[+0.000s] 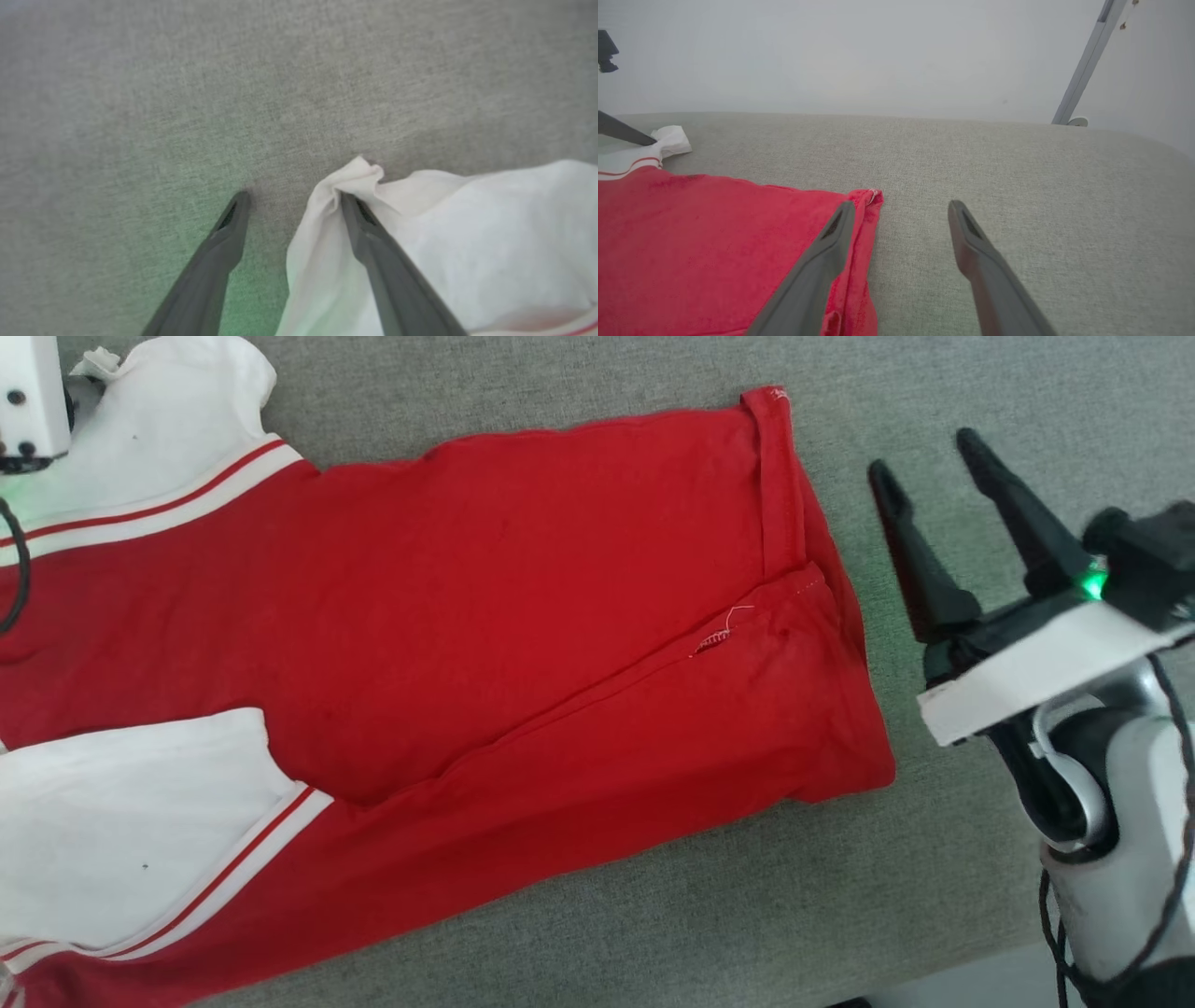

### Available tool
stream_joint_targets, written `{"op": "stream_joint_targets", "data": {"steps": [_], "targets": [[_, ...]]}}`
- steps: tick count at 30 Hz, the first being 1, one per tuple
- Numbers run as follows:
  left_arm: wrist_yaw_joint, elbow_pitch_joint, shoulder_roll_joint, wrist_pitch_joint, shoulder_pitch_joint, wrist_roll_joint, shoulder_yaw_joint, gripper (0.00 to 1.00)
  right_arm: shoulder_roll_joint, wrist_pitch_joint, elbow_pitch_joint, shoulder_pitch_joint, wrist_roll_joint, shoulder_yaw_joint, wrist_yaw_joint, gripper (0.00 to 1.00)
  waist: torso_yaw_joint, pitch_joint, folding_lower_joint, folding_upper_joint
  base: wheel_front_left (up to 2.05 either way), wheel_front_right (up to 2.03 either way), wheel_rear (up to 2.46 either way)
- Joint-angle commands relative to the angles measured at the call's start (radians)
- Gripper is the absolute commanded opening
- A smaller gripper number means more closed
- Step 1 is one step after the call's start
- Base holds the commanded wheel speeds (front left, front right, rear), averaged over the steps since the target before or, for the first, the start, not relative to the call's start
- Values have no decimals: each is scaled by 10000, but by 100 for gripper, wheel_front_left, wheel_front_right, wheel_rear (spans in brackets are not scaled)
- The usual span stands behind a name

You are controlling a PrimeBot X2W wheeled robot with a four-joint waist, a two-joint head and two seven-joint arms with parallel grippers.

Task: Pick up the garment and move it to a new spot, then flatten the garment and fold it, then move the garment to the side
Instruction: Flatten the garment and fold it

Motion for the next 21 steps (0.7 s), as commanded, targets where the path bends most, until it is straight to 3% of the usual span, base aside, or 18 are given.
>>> {"op": "stream_joint_targets", "data": {"steps": [1,2,6,12,21], "targets": [[134,430,-222,300,271,-37,-151,100,-37,153,140,-196,33,106,1,100,-19,82,0,-1,0,0,0],[201,651,-321,575,366,-130,-219,0,-75,317,239,-277,70,216,1,100,-5,105,0,-1,0,0,0],[407,935,-634,1026,274,-216,-346,0,-80,1213,681,-845,347,506,1,100,146,187,0,-1,0,0,0],[201,868,-1019,835,-126,-152,-420,0,-299,3159,1564,-2136,669,1016,1,100,548,253,0,-1,0,0,0],[-84,1085,-1665,268,-562,-138,-463,0,-496,6573,3931,-4210,882,2070,1,100,1220,301,0,-1,0,0,0]]}}
